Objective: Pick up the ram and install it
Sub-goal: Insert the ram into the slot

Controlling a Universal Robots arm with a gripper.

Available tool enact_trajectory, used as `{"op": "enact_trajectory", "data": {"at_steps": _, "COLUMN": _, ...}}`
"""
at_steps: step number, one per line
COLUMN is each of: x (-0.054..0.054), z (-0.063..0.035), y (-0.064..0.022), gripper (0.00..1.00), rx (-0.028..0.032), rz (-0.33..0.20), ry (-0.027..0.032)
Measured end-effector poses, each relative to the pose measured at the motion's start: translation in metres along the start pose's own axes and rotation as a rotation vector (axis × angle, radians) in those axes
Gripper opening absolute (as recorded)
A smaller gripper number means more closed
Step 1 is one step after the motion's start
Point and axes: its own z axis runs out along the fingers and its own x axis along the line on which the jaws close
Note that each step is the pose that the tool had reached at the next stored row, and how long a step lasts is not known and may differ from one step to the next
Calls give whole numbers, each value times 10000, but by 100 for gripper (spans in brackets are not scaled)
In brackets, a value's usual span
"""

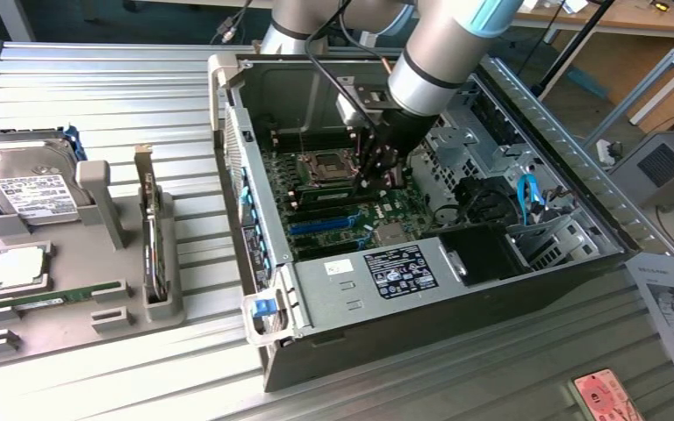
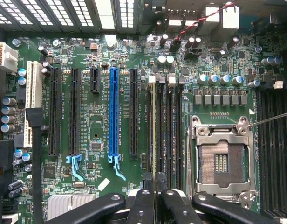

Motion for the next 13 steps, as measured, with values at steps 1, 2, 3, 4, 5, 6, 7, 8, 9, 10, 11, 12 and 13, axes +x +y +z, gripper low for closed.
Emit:
{"op": "enact_trajectory", "data": {"at_steps": 1, "x": 0, "z": 2, "y": 0, "gripper": 12, "rx": 0, "rz": 0, "ry": 0}}
{"op": "enact_trajectory", "data": {"at_steps": 2, "x": 0, "z": 4, "y": 0, "gripper": 12, "rx": 0, "rz": 0, "ry": -1}}
{"op": "enact_trajectory", "data": {"at_steps": 3, "x": 0, "z": 6, "y": -1, "gripper": 12, "rx": 0, "rz": 0, "ry": 0}}
{"op": "enact_trajectory", "data": {"at_steps": 4, "x": 1, "z": 9, "y": -1, "gripper": 12, "rx": 0, "rz": 0, "ry": -1}}
{"op": "enact_trajectory", "data": {"at_steps": 5, "x": 1, "z": 13, "y": -1, "gripper": 12, "rx": 0, "rz": 0, "ry": -1}}
{"op": "enact_trajectory", "data": {"at_steps": 6, "x": 1, "z": 17, "y": -2, "gripper": 12, "rx": 1, "rz": 0, "ry": -1}}
{"op": "enact_trajectory", "data": {"at_steps": 7, "x": 1, "z": 23, "y": -3, "gripper": 12, "rx": 1, "rz": 0, "ry": -1}}
{"op": "enact_trajectory", "data": {"at_steps": 8, "x": 2, "z": 27, "y": -3, "gripper": 12, "rx": 2, "rz": 0, "ry": -1}}
{"op": "enact_trajectory", "data": {"at_steps": 9, "x": 2, "z": 30, "y": -3, "gripper": 12, "rx": 1, "rz": 0, "ry": 1}}
{"op": "enact_trajectory", "data": {"at_steps": 10, "x": 2, "z": 32, "y": -4, "gripper": 12, "rx": 2, "rz": 0, "ry": 2}}
{"op": "enact_trajectory", "data": {"at_steps": 11, "x": 2, "z": 35, "y": -4, "gripper": 12, "rx": 2, "rz": -1, "ry": -1}}
{"op": "enact_trajectory", "data": {"at_steps": 12, "x": 2, "z": 39, "y": -4, "gripper": 12, "rx": 2, "rz": 0, "ry": -1}}
{"op": "enact_trajectory", "data": {"at_steps": 13, "x": 3, "z": 39, "y": -4, "gripper": 12, "rx": 2, "rz": 0, "ry": 1}}
